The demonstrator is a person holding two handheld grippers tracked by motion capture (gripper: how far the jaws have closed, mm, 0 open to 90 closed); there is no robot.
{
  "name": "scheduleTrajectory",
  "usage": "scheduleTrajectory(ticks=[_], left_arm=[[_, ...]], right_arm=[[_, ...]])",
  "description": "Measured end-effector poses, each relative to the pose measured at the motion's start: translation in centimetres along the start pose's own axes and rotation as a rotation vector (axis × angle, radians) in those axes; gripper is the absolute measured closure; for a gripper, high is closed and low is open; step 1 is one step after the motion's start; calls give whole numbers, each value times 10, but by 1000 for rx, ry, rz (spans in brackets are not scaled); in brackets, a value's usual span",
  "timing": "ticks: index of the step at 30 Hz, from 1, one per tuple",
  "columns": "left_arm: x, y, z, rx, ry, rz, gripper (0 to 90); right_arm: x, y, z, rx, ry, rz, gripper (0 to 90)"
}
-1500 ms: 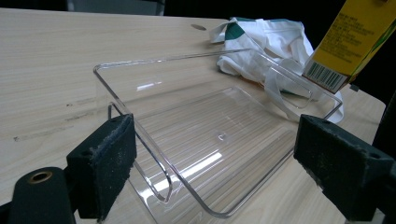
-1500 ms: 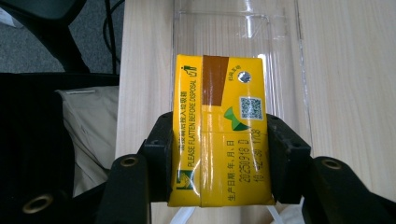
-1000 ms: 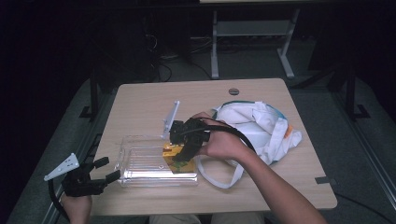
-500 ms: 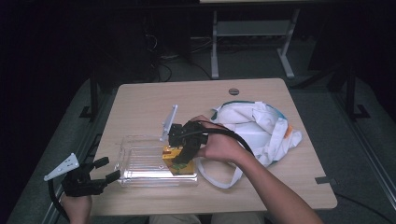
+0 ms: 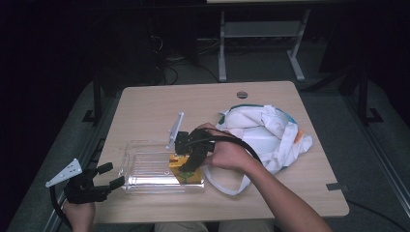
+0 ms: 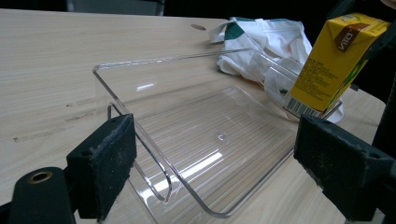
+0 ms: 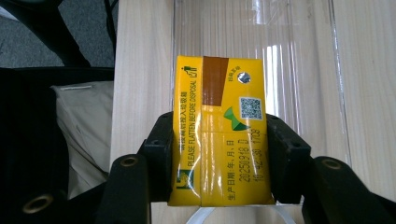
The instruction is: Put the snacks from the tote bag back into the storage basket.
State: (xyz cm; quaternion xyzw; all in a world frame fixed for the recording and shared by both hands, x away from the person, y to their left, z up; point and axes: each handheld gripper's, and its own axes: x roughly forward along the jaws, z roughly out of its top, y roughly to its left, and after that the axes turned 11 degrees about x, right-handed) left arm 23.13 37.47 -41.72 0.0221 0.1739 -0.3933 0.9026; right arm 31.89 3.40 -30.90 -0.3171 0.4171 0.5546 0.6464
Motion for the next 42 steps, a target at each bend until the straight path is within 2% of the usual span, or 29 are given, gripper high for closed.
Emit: scheduleTrajectory(ticks=[42], left_arm=[[0, 1, 0, 6, 4, -2, 128]], right_arm=[[27, -3, -10, 14, 4, 10, 509]])
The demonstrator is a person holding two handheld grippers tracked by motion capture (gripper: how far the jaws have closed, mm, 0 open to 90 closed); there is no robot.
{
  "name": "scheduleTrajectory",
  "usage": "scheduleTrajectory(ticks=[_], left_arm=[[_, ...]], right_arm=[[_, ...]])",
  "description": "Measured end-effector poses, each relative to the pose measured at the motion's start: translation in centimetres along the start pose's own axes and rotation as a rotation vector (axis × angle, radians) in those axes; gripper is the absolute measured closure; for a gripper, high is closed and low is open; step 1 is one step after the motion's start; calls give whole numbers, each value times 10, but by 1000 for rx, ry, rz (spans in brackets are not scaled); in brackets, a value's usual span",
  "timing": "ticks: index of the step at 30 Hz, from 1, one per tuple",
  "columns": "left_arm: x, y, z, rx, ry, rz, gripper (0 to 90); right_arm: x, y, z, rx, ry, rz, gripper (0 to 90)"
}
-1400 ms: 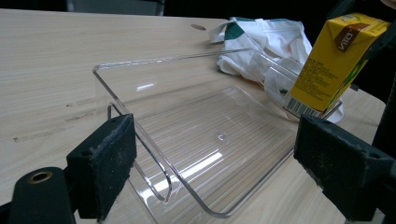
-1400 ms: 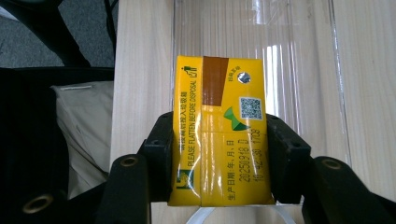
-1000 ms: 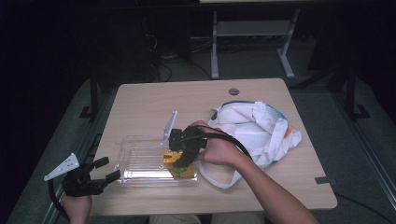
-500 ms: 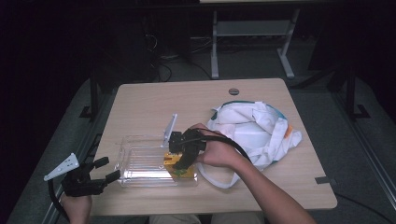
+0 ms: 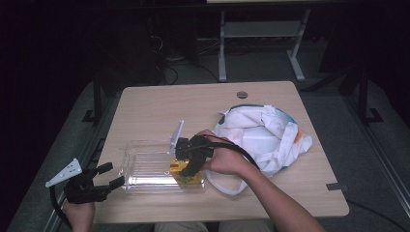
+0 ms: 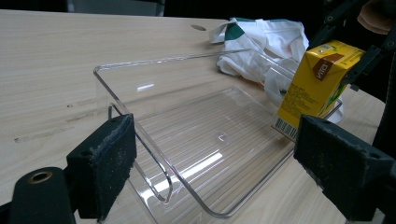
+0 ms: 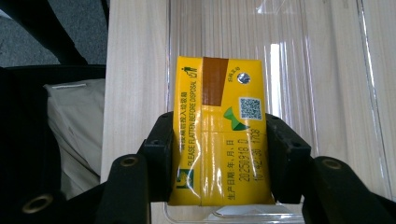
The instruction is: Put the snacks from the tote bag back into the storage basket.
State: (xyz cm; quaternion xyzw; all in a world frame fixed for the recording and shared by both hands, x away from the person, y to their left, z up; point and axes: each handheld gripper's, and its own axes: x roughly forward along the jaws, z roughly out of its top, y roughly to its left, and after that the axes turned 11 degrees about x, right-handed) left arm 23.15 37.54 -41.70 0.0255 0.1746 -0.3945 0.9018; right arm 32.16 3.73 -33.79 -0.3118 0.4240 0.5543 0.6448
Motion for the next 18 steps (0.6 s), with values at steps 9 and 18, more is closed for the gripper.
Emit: scheduleTrajectory(ticks=[9, 18], left_arm=[[0, 0, 0, -1, -1, 1, 128], [0, 0, 0, -1, -1, 0, 128]], right_arm=[[4, -1, -3, 12, 4, 1, 508], [9, -3, -6, 13, 6, 4, 507]])
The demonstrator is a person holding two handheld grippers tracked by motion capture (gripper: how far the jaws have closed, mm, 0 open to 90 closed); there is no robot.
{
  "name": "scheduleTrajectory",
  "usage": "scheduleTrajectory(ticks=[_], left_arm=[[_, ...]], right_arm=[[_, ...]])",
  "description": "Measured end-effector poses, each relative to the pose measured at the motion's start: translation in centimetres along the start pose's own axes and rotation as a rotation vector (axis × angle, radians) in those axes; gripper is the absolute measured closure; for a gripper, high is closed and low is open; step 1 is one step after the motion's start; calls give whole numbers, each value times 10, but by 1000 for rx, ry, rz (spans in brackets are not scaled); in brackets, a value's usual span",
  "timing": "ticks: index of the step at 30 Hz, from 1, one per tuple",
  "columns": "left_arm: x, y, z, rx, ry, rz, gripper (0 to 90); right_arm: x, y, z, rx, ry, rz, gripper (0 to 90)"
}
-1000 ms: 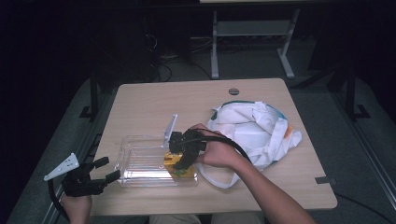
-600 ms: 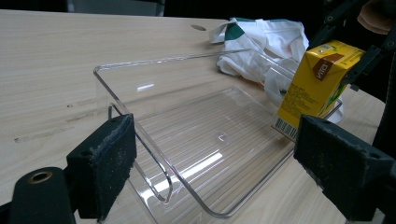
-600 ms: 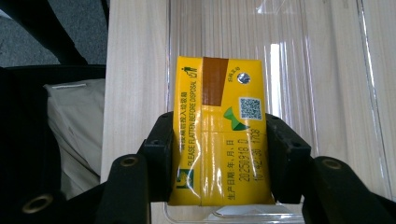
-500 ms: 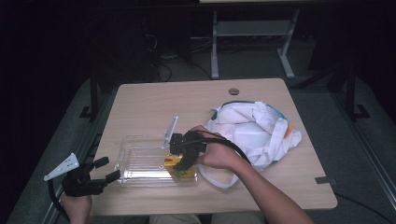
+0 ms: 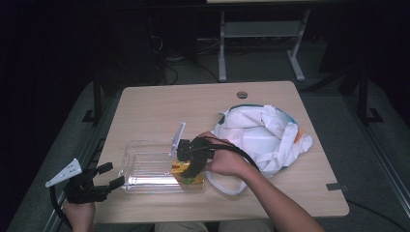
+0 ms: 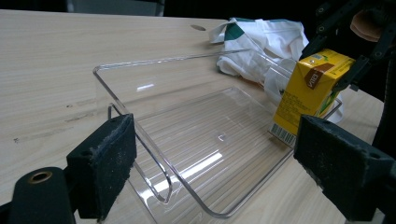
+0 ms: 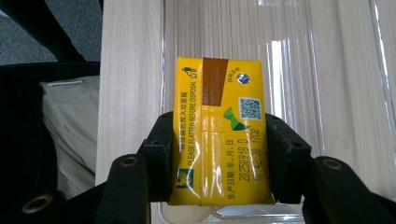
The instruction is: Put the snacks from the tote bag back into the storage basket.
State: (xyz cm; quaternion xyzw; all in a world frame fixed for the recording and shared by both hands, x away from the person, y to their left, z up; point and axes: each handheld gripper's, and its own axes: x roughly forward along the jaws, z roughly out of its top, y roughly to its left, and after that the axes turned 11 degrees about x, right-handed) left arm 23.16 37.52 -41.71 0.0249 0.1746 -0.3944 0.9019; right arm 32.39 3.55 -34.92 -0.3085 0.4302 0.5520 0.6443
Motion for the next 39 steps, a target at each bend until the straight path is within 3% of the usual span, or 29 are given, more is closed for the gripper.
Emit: scheduleTrajectory(ticks=[39], left_arm=[[0, 0, 0, -5, -4, -2, 128]], right_arm=[[5, -6, -10, 25, 8, 27, 496]])
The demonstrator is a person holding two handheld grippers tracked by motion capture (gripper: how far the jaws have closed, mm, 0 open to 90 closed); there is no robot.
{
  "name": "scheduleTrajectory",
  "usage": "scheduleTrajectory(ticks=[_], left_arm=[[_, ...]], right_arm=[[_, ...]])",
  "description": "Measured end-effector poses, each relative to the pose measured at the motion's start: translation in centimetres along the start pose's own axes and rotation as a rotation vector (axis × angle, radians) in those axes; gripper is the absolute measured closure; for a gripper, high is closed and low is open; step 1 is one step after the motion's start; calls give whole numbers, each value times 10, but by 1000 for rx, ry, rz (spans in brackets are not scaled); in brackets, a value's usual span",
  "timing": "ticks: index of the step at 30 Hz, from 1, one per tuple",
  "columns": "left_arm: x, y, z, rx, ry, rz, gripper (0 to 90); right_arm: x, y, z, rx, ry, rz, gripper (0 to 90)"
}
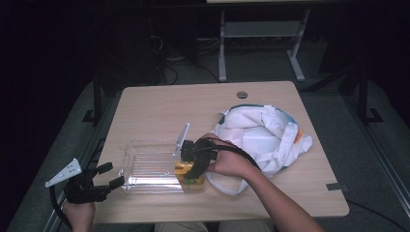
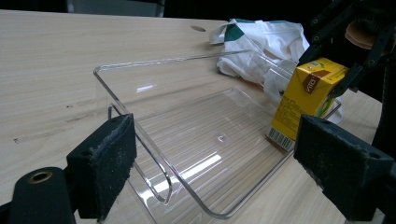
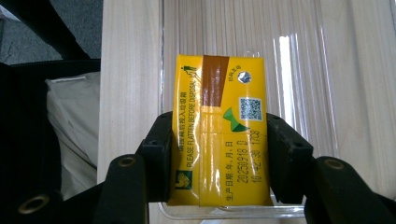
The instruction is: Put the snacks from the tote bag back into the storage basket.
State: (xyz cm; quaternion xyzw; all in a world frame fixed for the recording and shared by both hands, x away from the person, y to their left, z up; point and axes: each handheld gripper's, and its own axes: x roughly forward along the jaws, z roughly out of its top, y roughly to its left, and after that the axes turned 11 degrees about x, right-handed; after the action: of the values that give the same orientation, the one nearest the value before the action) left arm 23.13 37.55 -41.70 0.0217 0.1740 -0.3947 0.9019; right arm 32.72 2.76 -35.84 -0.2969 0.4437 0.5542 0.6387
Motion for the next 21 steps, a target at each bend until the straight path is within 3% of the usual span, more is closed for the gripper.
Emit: scheduleTrajectory(ticks=[21], left_arm=[[0, 0, 0, -1, -1, 0, 127]], right_arm=[[1, -1, -8, 11, 11, 22, 489]])
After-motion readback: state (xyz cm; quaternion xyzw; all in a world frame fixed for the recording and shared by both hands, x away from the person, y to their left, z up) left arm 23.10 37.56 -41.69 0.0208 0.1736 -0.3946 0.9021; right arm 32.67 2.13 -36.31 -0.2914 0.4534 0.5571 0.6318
